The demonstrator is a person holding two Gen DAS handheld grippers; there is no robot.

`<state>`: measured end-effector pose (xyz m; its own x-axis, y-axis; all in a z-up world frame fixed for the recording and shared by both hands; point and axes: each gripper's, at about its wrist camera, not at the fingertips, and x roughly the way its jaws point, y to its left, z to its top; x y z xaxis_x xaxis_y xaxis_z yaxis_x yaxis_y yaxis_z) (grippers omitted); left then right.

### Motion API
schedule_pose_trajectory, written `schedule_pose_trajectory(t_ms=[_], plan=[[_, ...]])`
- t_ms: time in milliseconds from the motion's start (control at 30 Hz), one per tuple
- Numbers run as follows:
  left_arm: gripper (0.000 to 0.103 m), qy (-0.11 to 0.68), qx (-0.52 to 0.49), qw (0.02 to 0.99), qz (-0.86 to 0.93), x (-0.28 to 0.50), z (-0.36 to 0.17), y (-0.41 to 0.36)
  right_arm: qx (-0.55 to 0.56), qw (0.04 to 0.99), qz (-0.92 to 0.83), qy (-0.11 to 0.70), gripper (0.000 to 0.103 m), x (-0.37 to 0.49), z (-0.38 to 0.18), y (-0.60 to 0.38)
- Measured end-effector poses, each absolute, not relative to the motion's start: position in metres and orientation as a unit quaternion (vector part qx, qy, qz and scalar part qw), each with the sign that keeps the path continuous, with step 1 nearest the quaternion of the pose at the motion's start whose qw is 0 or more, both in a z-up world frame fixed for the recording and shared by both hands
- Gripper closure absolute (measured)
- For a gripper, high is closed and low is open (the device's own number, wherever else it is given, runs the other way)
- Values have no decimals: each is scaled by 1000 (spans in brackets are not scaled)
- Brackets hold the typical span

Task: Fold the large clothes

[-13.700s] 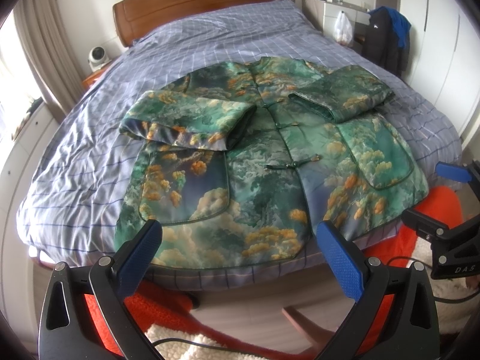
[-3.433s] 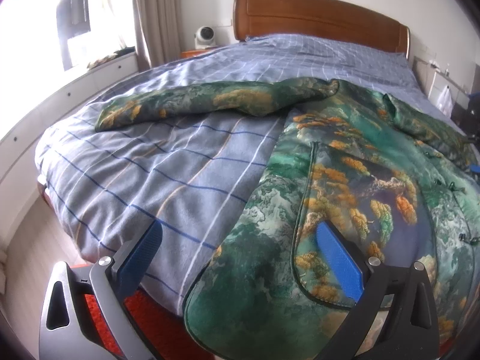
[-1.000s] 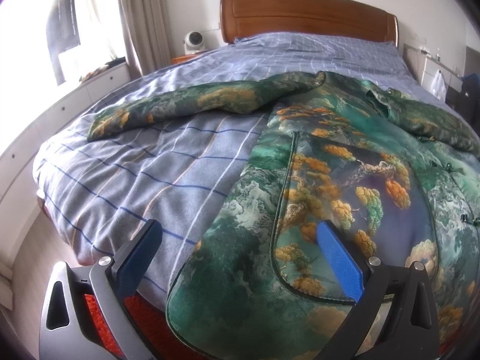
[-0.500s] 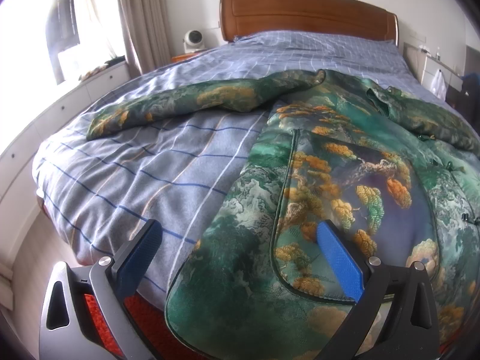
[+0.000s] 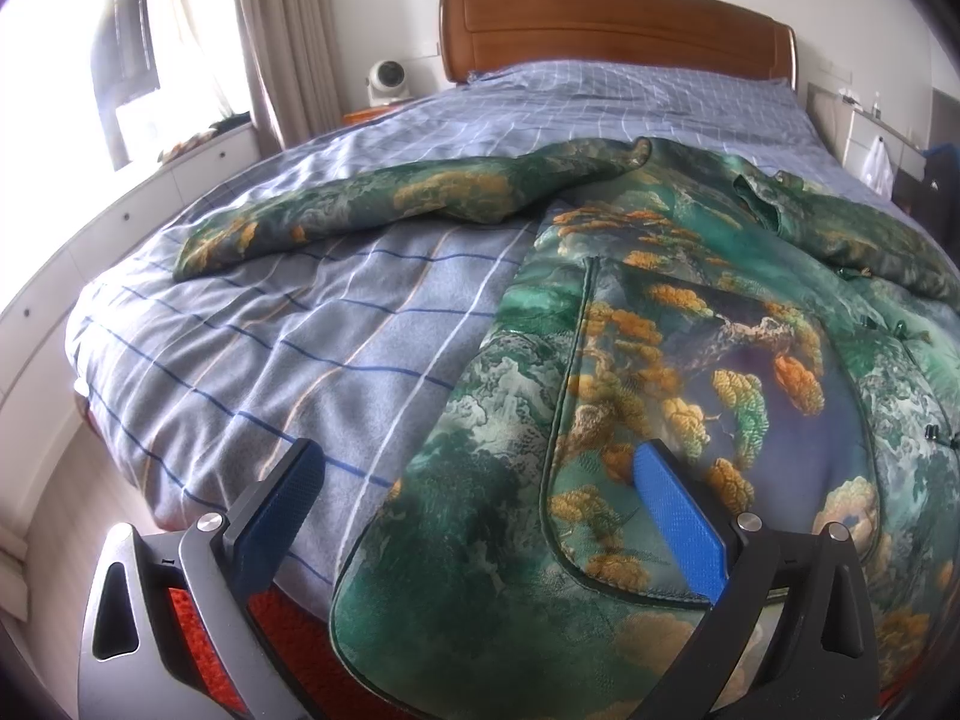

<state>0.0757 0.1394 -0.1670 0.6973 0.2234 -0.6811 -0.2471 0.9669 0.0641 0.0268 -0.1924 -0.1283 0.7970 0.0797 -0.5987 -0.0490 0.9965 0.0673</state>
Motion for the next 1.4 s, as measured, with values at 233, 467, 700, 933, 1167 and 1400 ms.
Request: schedule_pose_trajectory(t_ms=[233,467,700,933,1167,1400], plan=[[1,368,-16,921,128,76,-167,139,21,947,38,317,19,26,-129,-189],[1,367,-16,921,128,76,-167,139,17,948,41,316,19,25,-129,-186],[1,368,-16,921,128,75,-167,139,17,948,42,315,19,25,-128,-185],[1,368,-16,921,128,75,-167,138,17,948,45,314,19,23,-128,-185],[0,392,-62,913,97,75,-155,150,15,949,43,312,19,22,-127,-184],[0,398,-168,900,61,117,-103,234,16,949,46,312,19,23,-127,-185]])
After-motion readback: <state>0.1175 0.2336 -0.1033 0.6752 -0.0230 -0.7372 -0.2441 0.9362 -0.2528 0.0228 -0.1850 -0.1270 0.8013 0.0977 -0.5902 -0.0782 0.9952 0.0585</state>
